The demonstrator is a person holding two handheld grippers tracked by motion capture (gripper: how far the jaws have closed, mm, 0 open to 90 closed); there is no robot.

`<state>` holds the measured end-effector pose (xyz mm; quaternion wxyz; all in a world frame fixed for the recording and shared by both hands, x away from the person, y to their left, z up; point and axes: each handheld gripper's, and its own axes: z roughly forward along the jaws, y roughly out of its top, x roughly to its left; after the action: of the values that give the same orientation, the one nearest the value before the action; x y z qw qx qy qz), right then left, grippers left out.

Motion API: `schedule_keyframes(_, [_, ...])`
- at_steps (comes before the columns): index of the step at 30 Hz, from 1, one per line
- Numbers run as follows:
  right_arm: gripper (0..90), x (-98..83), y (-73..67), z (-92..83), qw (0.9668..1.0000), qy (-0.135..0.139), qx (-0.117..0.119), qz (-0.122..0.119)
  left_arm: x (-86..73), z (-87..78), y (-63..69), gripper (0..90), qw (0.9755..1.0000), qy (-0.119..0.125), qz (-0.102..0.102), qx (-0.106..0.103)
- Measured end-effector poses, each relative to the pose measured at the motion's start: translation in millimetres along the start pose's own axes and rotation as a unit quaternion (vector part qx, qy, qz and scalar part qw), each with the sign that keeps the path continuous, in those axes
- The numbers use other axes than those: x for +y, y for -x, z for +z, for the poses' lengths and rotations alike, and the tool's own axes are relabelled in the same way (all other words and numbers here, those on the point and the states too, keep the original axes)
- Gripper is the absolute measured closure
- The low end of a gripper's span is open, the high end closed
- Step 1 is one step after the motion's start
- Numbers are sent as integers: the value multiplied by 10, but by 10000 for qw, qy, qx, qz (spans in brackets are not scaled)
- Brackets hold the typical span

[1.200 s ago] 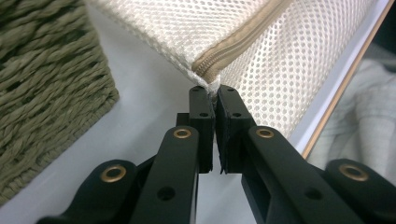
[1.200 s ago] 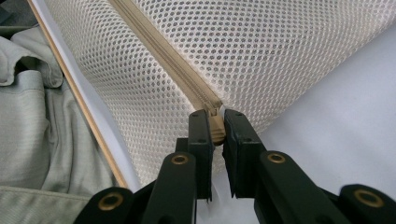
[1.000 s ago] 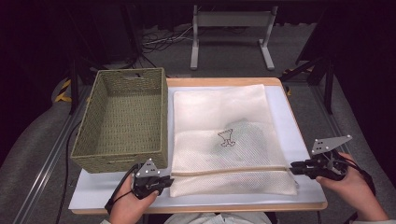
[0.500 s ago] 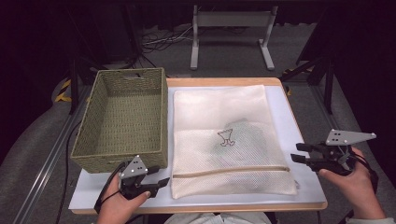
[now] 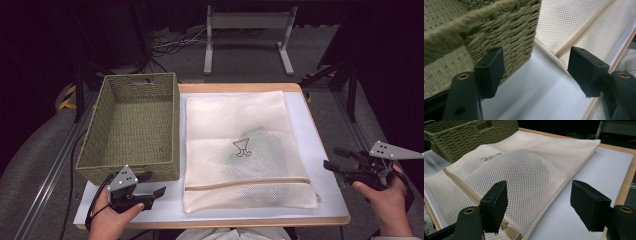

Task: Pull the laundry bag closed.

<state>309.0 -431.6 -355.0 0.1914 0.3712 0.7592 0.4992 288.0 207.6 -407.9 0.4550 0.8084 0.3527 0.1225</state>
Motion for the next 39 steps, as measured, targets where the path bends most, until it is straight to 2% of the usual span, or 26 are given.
schedule_keyframes(2, [294, -66, -4, 24, 10000, 5, 55, -8, -26, -13, -41, 299, 9999, 54, -141, -57])
schedule_keyframes(5, [294, -154, 8, 50, 9999, -21, 123, -6, -61, -29, -87, 296, 9997, 82, -218, -71])
schedule_keyframes(6, [295, -181, 15, 55, 10000, -43, 80, 17, -74, -29, -98, 295, 9996, 93, -249, -47])
schedule_keyframes(9, [298, -281, 47, 69, 9997, -111, 1, 232, -89, -22, -126, 279, 9997, 4, -214, 106])
schedule_keyframes(11, [301, -374, 57, 79, 9993, -172, -57, 327, -104, -10, -119, 276, 9997, -19, -224, 100])
schedule_keyframes(17, [300, -521, 69, 78, 9992, -304, -185, 173, -147, 11, -134, 274, 9998, -71, -164, 65])
schedule_keyframes(21, [298, -583, 51, 66, 9995, -318, -29, -16, -187, 18, -161, 270, 9997, -132, -196, 117])
schedule_keyframes(25, [298, -632, 35, 75, 9992, -403, 53, -25, -208, 34, -175, 270, 9995, -181, -236, 85])
schedule_keyframes(32, [293, -752, 48, 137, 9976, -678, 68, 133, -221, 69, -179, 268, 9994, -259, -200, 61])
schedule_keyframes(37, [290, -798, 40, 204, 9958, -898, 190, 41, -212, 88, -175, 268, 9994, -281, -193, 45])
schedule_keyframes(39, [290, -813, 29, 250, 9947, -992, 252, -72, -207, 112, -167, 266, 9994, -305, -166, -6])
